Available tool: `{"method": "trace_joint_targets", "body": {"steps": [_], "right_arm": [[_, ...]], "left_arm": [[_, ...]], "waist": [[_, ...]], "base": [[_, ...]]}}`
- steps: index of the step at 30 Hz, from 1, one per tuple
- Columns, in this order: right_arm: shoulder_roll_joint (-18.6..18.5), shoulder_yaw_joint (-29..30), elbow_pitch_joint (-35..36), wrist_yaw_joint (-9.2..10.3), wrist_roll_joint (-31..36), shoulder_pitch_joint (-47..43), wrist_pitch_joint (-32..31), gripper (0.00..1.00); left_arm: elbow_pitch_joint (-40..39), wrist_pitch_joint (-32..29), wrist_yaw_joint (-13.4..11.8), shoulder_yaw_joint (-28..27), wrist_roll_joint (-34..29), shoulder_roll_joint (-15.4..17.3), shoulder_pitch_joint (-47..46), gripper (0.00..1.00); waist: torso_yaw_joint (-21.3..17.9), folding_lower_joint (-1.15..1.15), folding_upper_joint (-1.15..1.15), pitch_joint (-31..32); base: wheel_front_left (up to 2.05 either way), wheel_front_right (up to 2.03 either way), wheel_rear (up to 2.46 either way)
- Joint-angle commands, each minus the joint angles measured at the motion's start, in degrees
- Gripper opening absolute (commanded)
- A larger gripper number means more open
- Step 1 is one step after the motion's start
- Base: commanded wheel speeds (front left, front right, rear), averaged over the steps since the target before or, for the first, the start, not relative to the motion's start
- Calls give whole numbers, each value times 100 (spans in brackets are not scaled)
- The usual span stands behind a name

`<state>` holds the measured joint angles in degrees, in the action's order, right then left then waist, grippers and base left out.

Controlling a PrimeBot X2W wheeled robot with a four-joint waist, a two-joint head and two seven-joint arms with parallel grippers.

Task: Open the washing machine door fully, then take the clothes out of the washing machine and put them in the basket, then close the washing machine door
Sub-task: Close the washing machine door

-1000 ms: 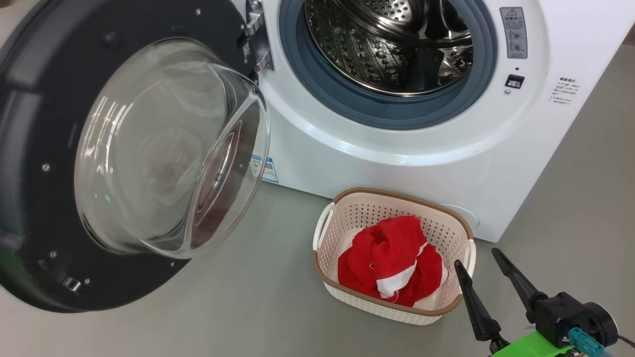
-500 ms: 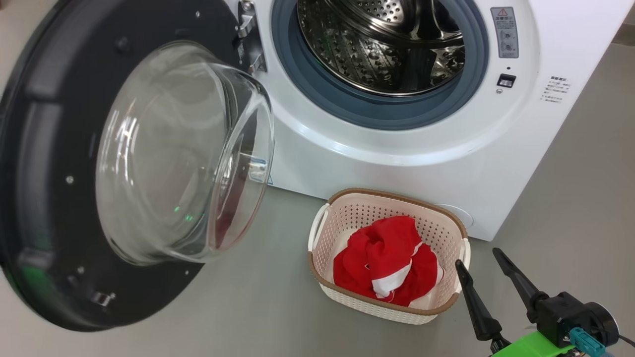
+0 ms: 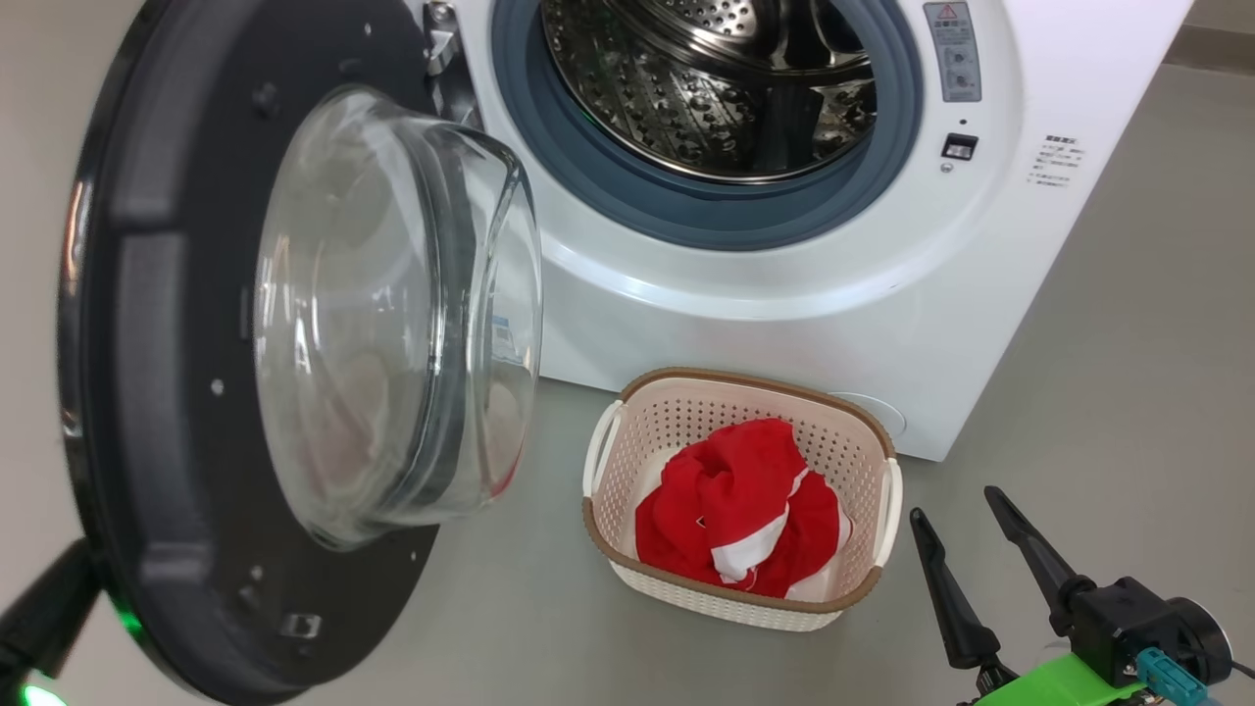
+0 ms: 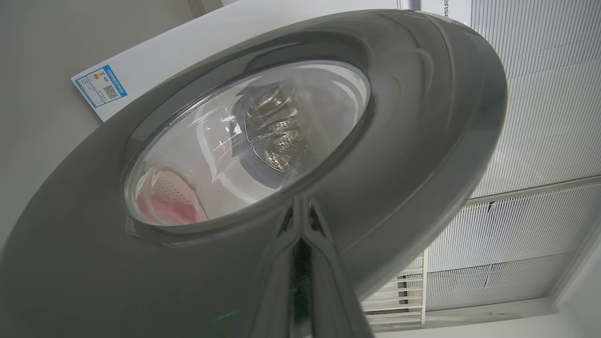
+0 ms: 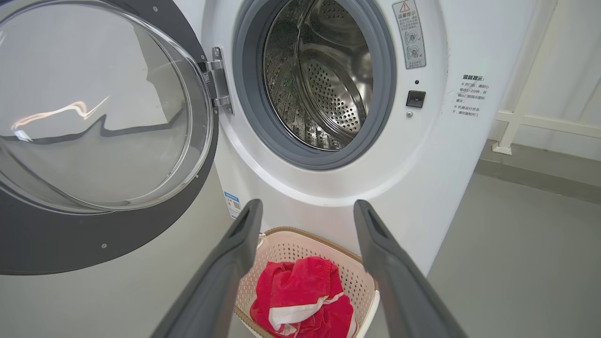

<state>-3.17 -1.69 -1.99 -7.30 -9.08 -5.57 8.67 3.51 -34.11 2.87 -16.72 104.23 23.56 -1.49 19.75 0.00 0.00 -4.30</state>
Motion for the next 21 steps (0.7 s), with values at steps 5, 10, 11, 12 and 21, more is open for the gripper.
{"method": "trace_joint_targets", "body": {"steps": [5,10,11,12,21], "right_arm": [[-18,-107,98,-19,-9,291,98,100],[-7,-106,79,-19,-11,319,122,100],[-5,-107,75,-19,-11,322,126,100],[-3,-110,71,-19,-12,327,129,100],[7,-118,22,-19,-30,398,162,100]], "left_arm": [[-503,-231,123,-44,71,65,22,0],[-749,-350,178,83,106,-51,118,0],[-788,-373,185,108,114,-71,130,0],[-822,-399,193,130,117,-82,145,0],[-1104,-524,258,304,113,-216,199,0]], "waist": [[-124,0,0,-23],[-239,0,0,-30],[-263,0,0,-31],[-290,0,0,-34],[-544,0,0,-91]], "base": [[0,0,0],[0,0,0],[0,0,0],[0,0,0],[0,0,0]]}}
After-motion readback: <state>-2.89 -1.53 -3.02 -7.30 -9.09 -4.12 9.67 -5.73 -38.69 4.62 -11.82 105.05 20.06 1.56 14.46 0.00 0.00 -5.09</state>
